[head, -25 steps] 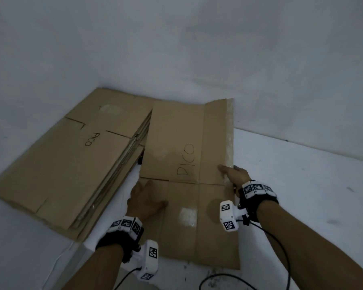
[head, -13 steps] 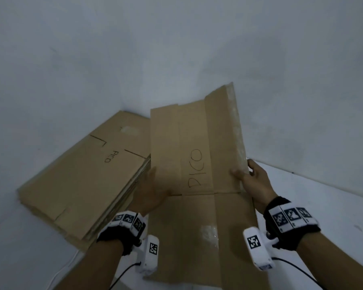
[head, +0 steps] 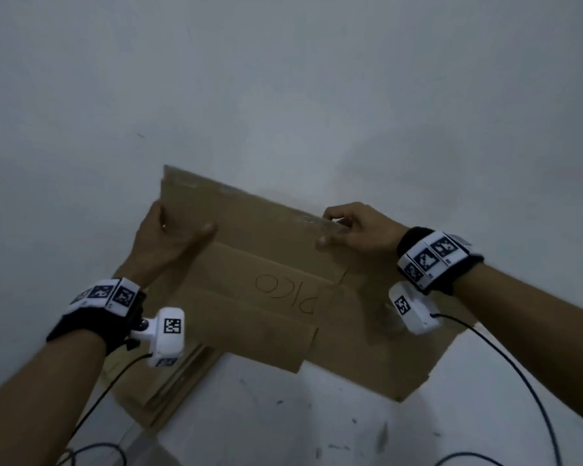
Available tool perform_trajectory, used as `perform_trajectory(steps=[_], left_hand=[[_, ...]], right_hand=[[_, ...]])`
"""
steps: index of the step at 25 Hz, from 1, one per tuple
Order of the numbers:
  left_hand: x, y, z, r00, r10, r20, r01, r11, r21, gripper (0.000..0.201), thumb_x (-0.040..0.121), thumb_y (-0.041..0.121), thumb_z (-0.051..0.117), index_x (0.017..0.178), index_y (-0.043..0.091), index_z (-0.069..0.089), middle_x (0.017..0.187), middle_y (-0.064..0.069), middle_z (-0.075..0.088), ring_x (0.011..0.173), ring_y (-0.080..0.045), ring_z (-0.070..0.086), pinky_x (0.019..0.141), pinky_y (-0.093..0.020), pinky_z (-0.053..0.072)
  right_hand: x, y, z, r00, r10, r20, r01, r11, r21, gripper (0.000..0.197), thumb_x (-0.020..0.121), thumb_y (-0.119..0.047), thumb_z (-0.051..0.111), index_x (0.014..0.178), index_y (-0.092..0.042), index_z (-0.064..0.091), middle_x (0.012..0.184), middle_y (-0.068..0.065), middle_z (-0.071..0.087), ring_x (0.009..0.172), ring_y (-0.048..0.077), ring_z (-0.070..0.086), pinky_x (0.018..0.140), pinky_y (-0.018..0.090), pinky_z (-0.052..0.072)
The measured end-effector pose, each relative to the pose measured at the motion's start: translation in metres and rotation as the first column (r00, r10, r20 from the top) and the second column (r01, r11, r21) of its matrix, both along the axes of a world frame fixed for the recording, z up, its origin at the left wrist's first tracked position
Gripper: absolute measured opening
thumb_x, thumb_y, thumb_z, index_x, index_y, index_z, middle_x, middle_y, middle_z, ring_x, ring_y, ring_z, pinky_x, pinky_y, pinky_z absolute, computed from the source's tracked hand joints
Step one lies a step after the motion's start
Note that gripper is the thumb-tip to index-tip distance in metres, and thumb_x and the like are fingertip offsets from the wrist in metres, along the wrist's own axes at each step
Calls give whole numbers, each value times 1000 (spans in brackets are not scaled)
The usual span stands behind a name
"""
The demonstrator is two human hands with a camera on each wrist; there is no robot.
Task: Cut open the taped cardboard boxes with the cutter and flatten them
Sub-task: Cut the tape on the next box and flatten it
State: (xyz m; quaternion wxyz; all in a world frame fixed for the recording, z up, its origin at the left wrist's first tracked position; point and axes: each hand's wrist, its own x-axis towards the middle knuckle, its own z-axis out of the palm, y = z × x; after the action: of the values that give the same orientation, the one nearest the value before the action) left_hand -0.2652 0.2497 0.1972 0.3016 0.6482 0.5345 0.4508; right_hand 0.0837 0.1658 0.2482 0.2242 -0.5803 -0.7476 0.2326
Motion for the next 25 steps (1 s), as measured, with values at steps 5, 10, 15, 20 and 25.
perform_trajectory(steps=[5,10,15,20,25], left_hand=[[-64,-31,-51,955,133,265,-91,982,-167,58,83,53,69,127,15,65,116,2,71,104,-15,68,100,-48,52],[-110,-34,-117,819,435,374,-312,884,-347,77,82,69,64,141,20,52,134,-4,61,118,-28,60,99,-47,50],[-148,-8,-161,652,636,413,-396,750,-530,50,99,43,56,141,17,50,138,-10,58,121,-33,57,99,-48,48],[-171,31,-209,559,776,290,-415,565,-713,71,104,45,45,158,9,18,161,-15,27,143,-38,34,113,-51,33],[-182,67,-238,520,833,187,-439,448,-778,74,101,52,43,157,9,21,159,-15,33,137,-40,42,109,-50,38]], right_hand=[[-56,66,-3,963,32,268,-37,999,15,27,84,-48,75,105,-32,70,95,-13,68,86,8,63,78,32,46],[-140,135,-38,887,-75,455,-17,981,193,42,94,-42,59,134,-32,57,129,2,64,121,29,56,108,49,36],[-177,169,-132,876,93,473,-54,994,-96,50,96,-51,51,142,-33,47,140,7,56,125,32,53,106,52,41],[-181,171,-228,836,267,480,-41,902,-429,59,100,-58,39,154,-35,28,157,8,34,141,34,35,114,56,29],[-168,179,-283,933,67,353,98,897,-430,67,96,-65,38,154,-47,10,167,-3,-7,152,34,-7,114,70,13]])
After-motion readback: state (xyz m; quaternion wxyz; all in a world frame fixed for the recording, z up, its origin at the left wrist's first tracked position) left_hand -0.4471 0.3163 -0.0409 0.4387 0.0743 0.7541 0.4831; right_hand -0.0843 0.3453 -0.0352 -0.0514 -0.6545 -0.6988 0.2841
